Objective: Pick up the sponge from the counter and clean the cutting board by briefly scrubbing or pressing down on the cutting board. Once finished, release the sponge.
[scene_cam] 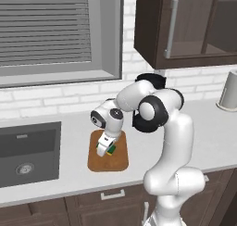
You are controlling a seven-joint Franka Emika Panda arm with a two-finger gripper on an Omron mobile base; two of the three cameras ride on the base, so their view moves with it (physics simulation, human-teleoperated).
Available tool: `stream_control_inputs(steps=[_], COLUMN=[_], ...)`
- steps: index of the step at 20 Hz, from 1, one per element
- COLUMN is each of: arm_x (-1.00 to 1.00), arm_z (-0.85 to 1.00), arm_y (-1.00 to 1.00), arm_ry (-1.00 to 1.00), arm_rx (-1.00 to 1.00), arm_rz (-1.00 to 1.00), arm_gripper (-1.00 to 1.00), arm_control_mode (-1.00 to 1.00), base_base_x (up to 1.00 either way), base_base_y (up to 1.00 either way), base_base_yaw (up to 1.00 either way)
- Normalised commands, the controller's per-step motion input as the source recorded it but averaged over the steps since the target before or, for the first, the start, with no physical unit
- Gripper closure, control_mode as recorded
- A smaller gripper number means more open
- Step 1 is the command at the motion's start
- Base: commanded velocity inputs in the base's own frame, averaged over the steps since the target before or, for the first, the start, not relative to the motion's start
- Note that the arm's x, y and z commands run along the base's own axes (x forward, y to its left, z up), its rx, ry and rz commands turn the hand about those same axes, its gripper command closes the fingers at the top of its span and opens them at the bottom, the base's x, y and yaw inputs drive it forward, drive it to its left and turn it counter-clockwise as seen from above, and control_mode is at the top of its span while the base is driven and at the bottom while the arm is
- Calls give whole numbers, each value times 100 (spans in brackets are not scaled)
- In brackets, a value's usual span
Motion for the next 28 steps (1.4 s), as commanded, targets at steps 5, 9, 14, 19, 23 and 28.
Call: stream_control_inputs(steps=[5, 9, 14, 19, 23, 28], arm_x=[42, 9, -24, -86, -87, -66], arm_z=[0, 0, -16, -34, -2, 0], arm_y=[-76, -100, -100, -100, -100, -100], arm_ry=[100, 100, 85, 52, 36, 36], arm_rx=[-39, -32, -17, -3, 0, 0], arm_rz=[-13, -12, -5, 0, -2, -5], arm_gripper=[100, 100, 100, 100, 100, 100], arm_control_mode=[-100, -100, -100, -100, -100, -100], base_base_x=[0, 0, 0, 0, 0, 0], base_base_y=[0, 0, 0, 0, 0, 0], base_base_yaw=[0, 0, 0, 0, 0, 0])
